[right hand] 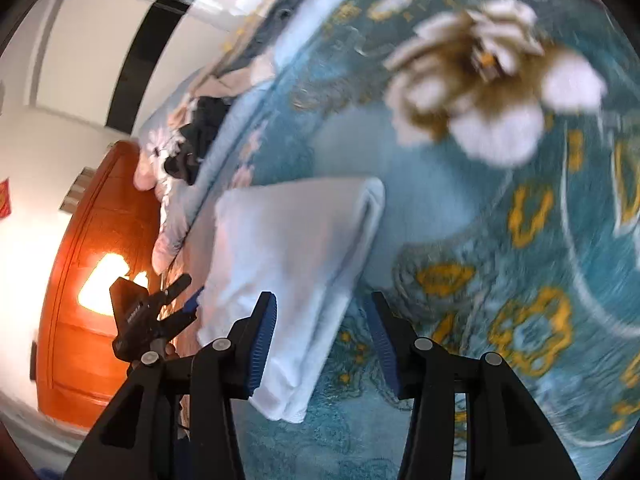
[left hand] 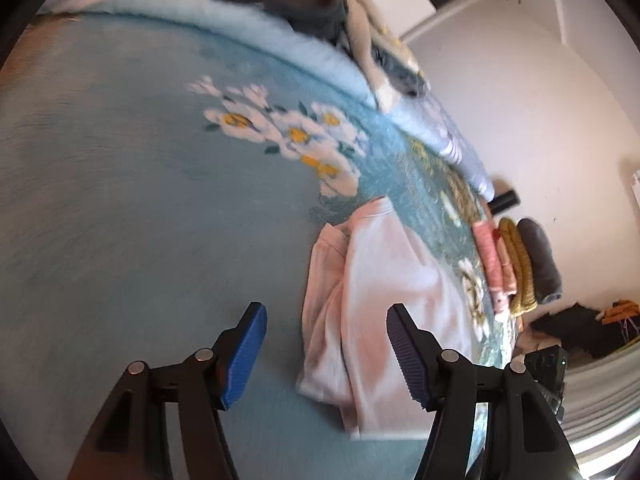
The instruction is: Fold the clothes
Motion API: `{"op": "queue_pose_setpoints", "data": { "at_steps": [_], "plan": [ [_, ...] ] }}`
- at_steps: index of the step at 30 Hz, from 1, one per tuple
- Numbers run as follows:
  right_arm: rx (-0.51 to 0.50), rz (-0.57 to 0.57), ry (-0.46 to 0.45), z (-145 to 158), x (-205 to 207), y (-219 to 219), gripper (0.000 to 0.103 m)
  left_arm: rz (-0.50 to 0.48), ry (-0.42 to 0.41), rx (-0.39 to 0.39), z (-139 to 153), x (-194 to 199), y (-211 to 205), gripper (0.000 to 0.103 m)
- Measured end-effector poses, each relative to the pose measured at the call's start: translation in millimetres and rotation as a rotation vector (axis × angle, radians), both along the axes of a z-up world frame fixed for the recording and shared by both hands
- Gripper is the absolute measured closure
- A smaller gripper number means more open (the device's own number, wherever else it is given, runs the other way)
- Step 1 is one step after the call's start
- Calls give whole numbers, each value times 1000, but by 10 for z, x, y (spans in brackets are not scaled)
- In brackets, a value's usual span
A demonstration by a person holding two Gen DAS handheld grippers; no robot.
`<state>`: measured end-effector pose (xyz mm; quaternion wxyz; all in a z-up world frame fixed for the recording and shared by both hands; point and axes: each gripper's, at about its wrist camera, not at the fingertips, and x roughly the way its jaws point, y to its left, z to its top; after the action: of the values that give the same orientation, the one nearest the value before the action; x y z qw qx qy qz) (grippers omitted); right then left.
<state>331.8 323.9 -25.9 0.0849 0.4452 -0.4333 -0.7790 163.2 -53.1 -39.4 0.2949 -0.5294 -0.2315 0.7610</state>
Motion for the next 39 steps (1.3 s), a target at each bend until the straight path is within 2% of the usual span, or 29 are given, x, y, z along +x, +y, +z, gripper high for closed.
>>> {"op": "queue_pose_setpoints", "data": {
  "at_steps": [2, 4, 12, 13, 14, 15, 16, 17, 18, 21, 24, 27, 29, 31, 33, 35, 39],
  "plan": [
    [-54, -52, -2, -73, 44, 28, 54, -41, -3, 16, -52, -69, 102, 37],
    [-106, -101, 2, -122, 93, 58, 54, -77, -32, 93, -93, -110, 151, 37],
    [-96, -107, 40, -123, -10, -108, 55, -111, -62, 163, -117, -158, 281, 38],
    [-103, -107, 47, -127, -19, -116, 62, -112, -58, 163, -111, -147, 293, 38],
    [-127, -103, 51, -151, -32, -126, 74, -112, -55, 162, -106, -136, 305, 39],
    [-157, -100, 39, -203, -56, -151, 80, -107, -57, 158, -104, -123, 311, 43],
    [-173, -100, 22, -254, -71, -172, 92, -101, -60, 154, -103, -110, 316, 49],
    [-178, -102, 24, -267, -65, -166, 93, -98, -68, 149, -118, -102, 317, 63],
    [-187, -100, 30, -261, -72, -159, 93, -97, -81, 147, -140, -89, 327, 74],
    [-203, -78, 49, -193, -110, -85, 95, -75, -94, 163, -149, 7, 348, 80],
    [-168, -53, 69, -48, -163, 65, 96, -78, -95, 195, -109, 162, 393, 84],
    [-127, -35, 79, 64, -239, 285, 96, -90, -88, 191, -79, 317, 495, 84],
    [-117, -21, 63, 53, -292, 367, 96, -80, -64, 131, -81, 370, 565, 83],
    [-117, 3, 39, -6, -342, 404, 96, -68, -58, 120, -90, 367, 584, 82],
    [-110, 20, 27, -49, -363, 403, 96, -58, -67, 126, -99, 323, 587, 77],
    [-125, 29, 35, -77, -373, 407, 96, -61, -72, 132, -113, 270, 617, 75],
    [-152, 44, 44, -133, -370, 417, 93, -67, -86, 154, -146, 172, 683, 62]
  ]
}}
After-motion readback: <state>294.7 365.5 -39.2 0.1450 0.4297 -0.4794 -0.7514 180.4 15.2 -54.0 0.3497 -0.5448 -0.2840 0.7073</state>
